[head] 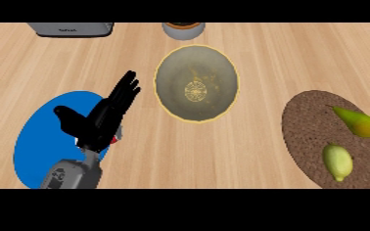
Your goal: Pick the lemon from the placemat and place it in the bowl
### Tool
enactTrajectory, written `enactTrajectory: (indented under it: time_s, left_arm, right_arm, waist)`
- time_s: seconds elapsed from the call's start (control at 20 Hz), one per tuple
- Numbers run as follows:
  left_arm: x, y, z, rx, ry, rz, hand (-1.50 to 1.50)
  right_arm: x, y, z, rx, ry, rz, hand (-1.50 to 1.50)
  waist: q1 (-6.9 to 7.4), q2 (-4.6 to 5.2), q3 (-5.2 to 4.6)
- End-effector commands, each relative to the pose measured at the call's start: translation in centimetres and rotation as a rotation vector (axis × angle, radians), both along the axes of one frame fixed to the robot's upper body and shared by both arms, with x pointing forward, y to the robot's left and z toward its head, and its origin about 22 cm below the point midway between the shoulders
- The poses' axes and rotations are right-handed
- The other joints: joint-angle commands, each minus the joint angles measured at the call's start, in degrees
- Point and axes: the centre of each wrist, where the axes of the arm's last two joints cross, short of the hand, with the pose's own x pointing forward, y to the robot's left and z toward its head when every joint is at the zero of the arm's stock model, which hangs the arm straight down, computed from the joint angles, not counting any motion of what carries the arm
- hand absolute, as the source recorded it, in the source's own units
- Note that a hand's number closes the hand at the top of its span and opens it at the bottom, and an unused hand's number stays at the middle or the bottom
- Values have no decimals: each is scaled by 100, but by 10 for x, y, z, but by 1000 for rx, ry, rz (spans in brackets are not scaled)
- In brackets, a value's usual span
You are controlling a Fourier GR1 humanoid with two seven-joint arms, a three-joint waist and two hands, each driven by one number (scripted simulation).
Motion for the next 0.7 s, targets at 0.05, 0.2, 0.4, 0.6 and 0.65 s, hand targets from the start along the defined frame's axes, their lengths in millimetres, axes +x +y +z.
enactTrajectory:
  time_s: [0.05,0.2,0.4,0.6,0.65]
  left_arm:
    - [-21,13,6,-8,4,-4,0]
    - [0,-3,-24,-14,6,-13,0]
    - [-2,10,0,-5,-2,0,0]
    - [-3,-15,-16,1,11,16,0]
    - [-15,3,-2,-11,0,-5,0]
  right_arm:
    - [15,-5,-14,11,26,-2,-150]
    - [35,2,-13,-18,40,10,-150]
    - [51,5,-14,-28,47,0,-150]
    - [53,-1,-27,-21,3,-23,-150]
    - [33,7,-37,-20,29,-8,-150]
  waist:
    - [0,-15,4]
    - [-28,-3,2]
    - [-6,-8,3]
    - [-22,-7,3]
    - [-17,-13,4]
